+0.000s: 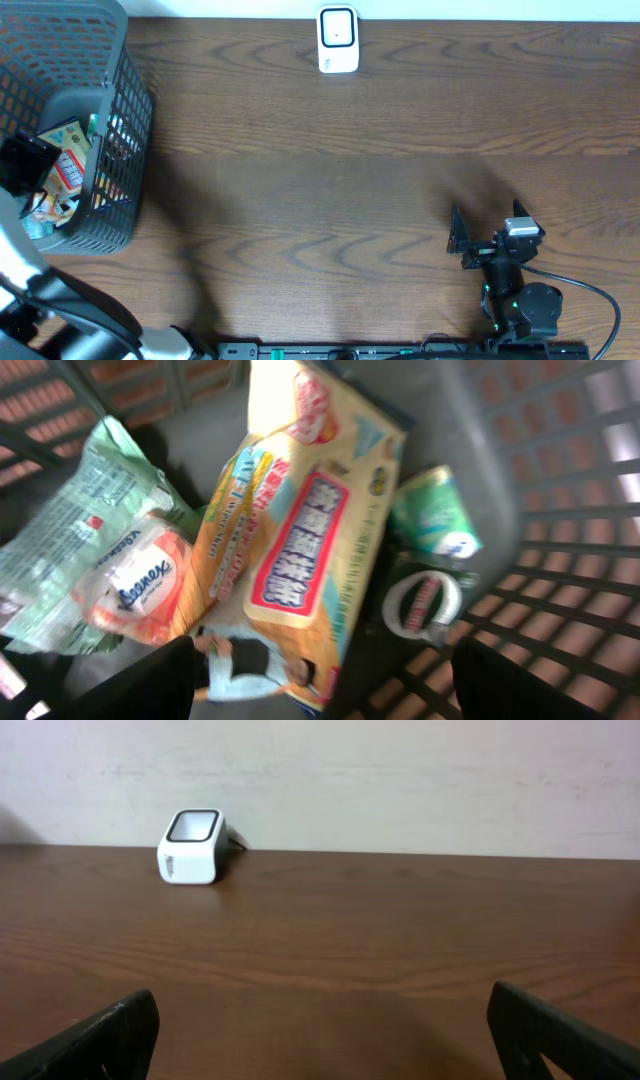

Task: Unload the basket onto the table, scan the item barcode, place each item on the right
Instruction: 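Grasp the yellow snack bag with the left gripper and lift it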

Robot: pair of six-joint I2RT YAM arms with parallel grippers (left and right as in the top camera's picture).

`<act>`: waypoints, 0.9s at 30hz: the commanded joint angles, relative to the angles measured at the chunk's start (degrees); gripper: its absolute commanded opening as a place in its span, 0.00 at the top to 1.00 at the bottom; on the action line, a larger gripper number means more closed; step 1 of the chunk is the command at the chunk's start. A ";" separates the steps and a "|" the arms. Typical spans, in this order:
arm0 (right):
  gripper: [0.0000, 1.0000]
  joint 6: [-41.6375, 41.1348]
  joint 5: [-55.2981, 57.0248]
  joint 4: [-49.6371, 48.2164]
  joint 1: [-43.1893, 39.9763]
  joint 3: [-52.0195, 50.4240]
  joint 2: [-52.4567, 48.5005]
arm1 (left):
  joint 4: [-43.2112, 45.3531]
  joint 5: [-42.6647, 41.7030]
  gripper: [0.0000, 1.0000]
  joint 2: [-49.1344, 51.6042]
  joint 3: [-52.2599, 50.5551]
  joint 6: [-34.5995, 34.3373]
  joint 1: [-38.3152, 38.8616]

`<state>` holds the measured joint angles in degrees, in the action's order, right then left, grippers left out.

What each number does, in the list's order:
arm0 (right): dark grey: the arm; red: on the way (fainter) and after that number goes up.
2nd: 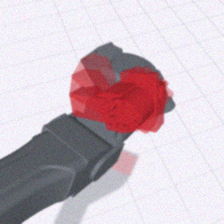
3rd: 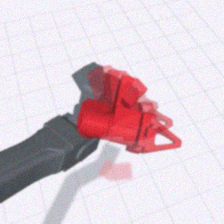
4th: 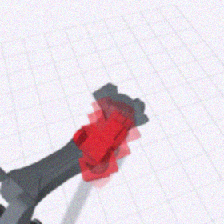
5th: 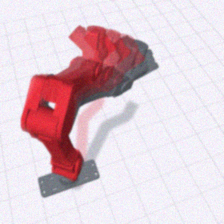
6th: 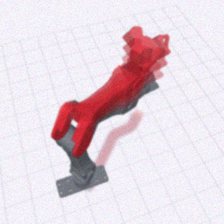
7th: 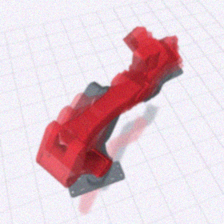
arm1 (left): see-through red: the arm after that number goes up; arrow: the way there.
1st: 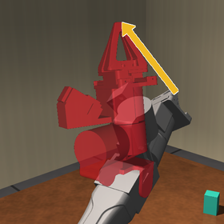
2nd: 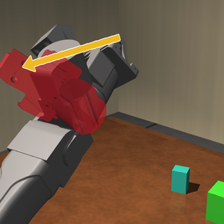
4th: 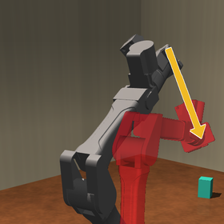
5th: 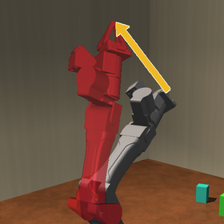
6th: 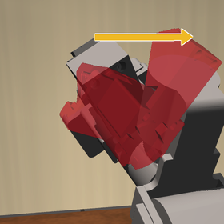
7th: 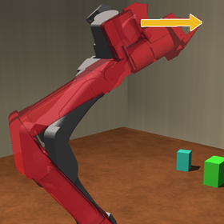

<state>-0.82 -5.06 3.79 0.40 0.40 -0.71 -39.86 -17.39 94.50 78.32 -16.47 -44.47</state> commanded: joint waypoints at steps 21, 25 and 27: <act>0.01 -0.20 0.42 0.26 0.44 -0.04 0.28 | 13.29 24.63 0.01 12.02 -0.44 6.64 8.26; 0.01 -0.22 0.44 0.26 0.44 -0.04 0.28 | 15.47 18.93 0.00 15.58 -0.44 7.82 8.28; 0.01 -0.22 0.44 0.28 0.44 -0.04 0.28 | 16.44 17.75 0.00 16.72 -0.44 7.87 8.28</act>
<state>-0.82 -5.06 3.79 0.40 0.40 -0.71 -24.38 4.16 108.31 78.24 -10.15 -35.99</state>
